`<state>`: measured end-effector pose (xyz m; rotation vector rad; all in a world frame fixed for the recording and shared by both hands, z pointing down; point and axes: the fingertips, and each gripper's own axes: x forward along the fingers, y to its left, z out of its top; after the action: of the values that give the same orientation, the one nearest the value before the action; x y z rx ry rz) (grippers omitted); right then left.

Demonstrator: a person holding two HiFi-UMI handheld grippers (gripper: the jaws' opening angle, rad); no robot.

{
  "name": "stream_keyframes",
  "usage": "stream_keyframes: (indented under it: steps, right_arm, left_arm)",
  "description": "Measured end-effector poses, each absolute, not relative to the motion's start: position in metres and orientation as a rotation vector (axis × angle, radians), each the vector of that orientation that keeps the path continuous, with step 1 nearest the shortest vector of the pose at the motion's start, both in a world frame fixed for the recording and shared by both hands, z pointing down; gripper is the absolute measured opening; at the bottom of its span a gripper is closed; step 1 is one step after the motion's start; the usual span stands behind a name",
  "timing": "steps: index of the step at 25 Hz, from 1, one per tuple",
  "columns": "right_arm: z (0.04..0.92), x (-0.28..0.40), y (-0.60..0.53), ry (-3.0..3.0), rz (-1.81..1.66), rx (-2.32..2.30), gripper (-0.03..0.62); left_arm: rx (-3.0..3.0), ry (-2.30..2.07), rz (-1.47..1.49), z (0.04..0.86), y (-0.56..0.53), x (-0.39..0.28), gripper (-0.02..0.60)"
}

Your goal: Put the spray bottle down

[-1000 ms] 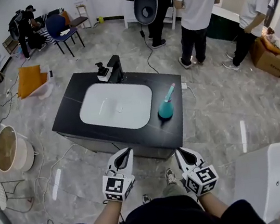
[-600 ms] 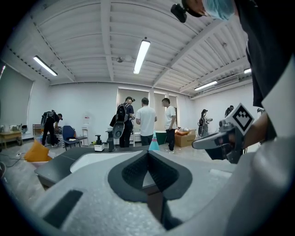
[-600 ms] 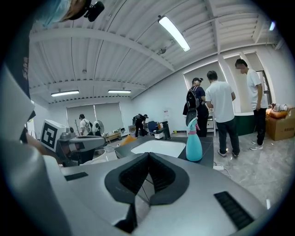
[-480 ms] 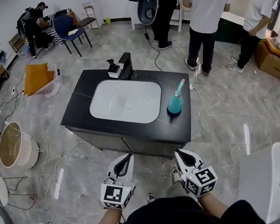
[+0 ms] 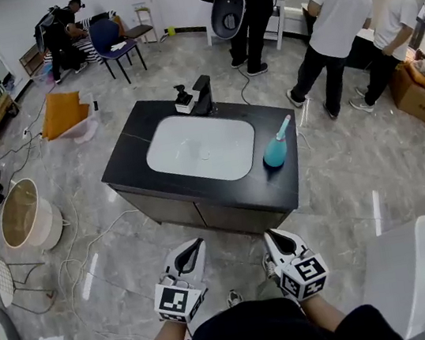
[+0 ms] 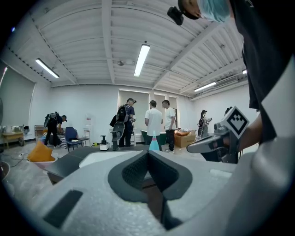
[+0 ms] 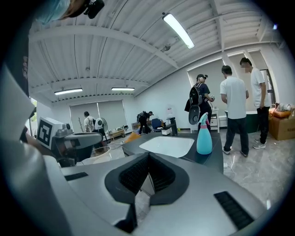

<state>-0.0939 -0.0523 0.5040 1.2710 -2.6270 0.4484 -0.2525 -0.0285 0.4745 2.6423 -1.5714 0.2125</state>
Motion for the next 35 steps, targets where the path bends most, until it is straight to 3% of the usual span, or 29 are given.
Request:
stream_keyframes:
  steps: [35]
  right_arm:
    - [0.505, -0.106, -0.046, -2.605, 0.392, 1.217, -0.002]
  left_arm:
    - [2.616, -1.617, 0.199, 0.476, -0.007, -0.260, 0.008]
